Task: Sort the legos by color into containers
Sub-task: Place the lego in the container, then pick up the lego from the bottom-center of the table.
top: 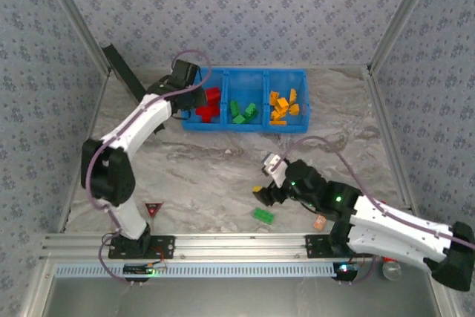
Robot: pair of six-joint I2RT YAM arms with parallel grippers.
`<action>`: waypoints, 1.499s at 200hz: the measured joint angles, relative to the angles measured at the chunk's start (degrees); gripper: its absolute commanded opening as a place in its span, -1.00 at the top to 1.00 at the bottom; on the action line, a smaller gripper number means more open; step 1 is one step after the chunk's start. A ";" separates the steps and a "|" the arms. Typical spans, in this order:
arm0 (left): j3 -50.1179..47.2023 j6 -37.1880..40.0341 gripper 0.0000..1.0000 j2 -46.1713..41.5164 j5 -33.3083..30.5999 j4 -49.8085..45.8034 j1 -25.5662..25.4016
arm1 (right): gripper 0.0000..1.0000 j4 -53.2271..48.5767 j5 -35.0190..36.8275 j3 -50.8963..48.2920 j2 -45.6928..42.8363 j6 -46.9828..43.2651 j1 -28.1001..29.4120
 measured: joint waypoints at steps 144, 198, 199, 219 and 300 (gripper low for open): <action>18.10 -0.13 0.34 25.57 9.29 3.50 4.79 | -0.70 -2.34 3.34 -2.16 7.69 15.82 7.63; 19.12 -0.74 -0.10 27.12 11.43 3.61 4.79 | -0.75 -3.06 3.96 -4.09 8.26 17.55 8.39; 19.15 -0.70 -0.10 27.12 11.43 3.58 4.79 | -0.75 -3.04 3.96 -4.11 8.26 17.57 8.39; 20.13 -0.42 -0.15 27.12 12.11 3.52 4.79 | -0.76 -3.04 4.00 -5.14 9.03 17.64 8.52; 24.24 1.86 -0.31 24.94 12.70 2.80 4.79 | -0.75 -1.49 3.76 -6.69 14.78 17.77 10.88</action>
